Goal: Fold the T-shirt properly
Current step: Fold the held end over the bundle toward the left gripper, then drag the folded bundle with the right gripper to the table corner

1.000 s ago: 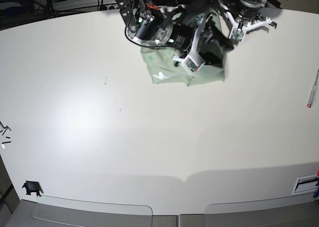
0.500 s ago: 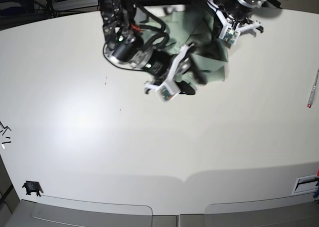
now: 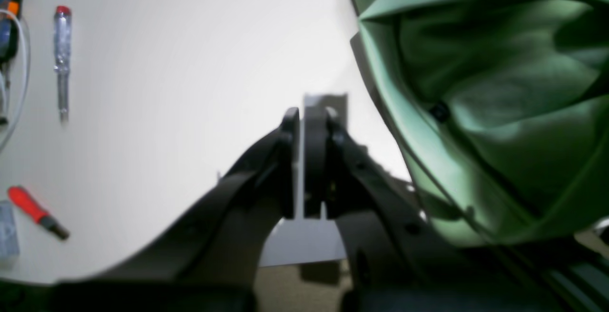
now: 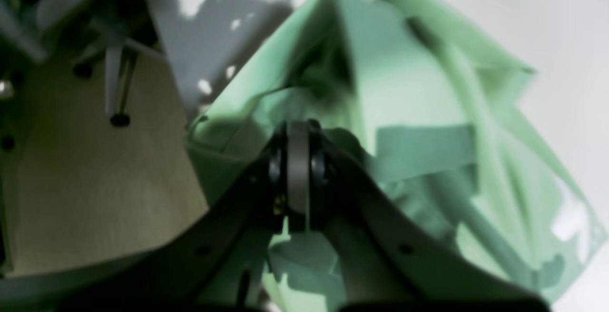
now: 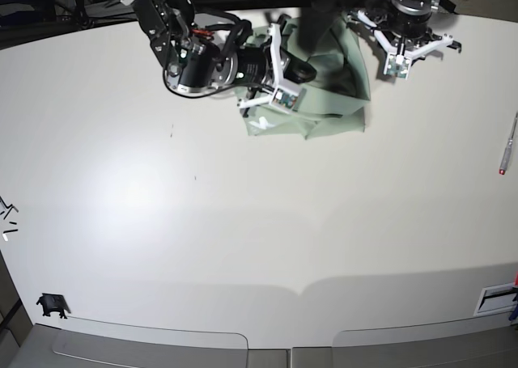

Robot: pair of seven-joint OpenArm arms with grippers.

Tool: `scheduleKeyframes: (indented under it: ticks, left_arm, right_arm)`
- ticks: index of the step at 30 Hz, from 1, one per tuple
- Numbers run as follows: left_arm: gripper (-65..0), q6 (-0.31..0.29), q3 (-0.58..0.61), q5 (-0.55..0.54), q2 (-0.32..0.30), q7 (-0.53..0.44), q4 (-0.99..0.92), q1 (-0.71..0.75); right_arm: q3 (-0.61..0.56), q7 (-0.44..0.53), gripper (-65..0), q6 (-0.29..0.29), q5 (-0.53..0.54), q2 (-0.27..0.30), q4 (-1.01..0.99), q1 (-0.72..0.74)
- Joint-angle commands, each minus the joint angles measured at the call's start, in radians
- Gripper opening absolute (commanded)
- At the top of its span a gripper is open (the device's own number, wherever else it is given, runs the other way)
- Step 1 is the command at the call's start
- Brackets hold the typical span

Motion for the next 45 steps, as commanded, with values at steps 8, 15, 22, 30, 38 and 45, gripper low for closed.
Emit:
scheduleKeyframes:
  ticks: [8, 15, 22, 30, 38, 45]
  left_arm:
    - [-64.0, 0.0, 0.001, -0.005, 0.0, 0.019, 0.018, 0.01]
    - [-64.0, 0.0, 0.001, -0.005, -0.001, 0.024, 0.018, 0.024]
    - [-64.0, 0.0, 0.001, -0.005, -0.001, 0.02, 0.018, 0.034]
    - [-64.0, -0.001, 0.001, -0.005, -0.001, 0.02, 0.018, 0.034]
    - [-64.0, -0.005, 0.001, -0.005, -0.001, -0.01, 0.018, 0.034]
    - [-64.0, -0.005, 0.001, -0.005, -0.001, -0.064, 0.018, 0.034]
  right_arm:
    - [-0.062, 0.064, -65.0, 0.005, -0.044, -0.031, -0.351, 0.133]
    - [-0.001, 0.173, -65.0, -0.174, -0.141, -0.039, -0.632, 0.216]
    - [0.38, 0.149, -65.0, -0.327, -0.198, -0.039, -0.647, 0.214]
    - [0.919, 0.14, -65.0, -0.337, -0.193, -0.005, -0.647, 0.207]
    - [1.229, 0.154, -65.0, -0.365, -0.122, 0.08, -0.647, 0.17]
    - [1.246, 0.187, -65.0, -0.342, 0.007, 0.107, -0.586, 0.222]
